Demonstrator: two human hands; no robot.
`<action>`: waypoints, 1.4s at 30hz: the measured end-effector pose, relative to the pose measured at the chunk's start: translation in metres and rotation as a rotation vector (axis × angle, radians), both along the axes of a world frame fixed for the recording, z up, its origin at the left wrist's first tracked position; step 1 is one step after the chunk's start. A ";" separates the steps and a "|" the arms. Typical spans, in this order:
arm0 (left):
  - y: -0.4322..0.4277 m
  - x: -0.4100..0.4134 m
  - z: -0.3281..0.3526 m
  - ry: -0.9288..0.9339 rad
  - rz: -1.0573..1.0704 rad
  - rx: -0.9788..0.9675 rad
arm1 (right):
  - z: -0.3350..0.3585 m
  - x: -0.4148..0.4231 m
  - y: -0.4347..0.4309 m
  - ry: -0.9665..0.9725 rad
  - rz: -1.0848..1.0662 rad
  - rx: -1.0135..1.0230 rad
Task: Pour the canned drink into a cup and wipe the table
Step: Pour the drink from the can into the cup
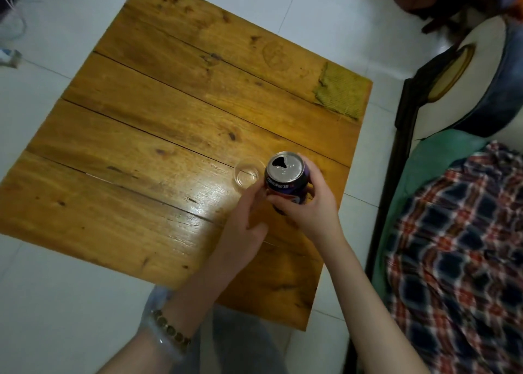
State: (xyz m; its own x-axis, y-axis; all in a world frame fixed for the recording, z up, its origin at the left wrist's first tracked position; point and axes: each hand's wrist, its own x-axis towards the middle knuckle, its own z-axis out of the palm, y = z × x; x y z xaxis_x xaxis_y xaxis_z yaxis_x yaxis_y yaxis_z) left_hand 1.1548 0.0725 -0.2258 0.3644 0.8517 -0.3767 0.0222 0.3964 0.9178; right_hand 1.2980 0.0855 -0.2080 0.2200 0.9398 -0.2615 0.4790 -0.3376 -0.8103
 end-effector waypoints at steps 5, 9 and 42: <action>-0.005 0.018 -0.011 -0.071 0.042 -0.097 | -0.014 0.011 0.002 -0.143 0.070 -0.005; -0.003 0.021 -0.022 -0.135 0.128 -0.168 | -0.021 0.016 0.008 -0.210 0.148 -0.026; -0.002 0.029 -0.053 -0.339 0.276 -0.288 | -0.044 0.029 0.028 -0.510 0.386 -0.069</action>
State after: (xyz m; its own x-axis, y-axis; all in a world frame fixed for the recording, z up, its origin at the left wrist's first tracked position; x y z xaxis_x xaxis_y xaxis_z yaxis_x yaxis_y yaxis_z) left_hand 1.1835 0.0710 -0.2785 0.2834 0.8127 -0.5092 -0.3982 0.5827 0.7084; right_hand 1.3272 0.1132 -0.2523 -0.0185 0.9610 -0.2760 0.8959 -0.1066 -0.4312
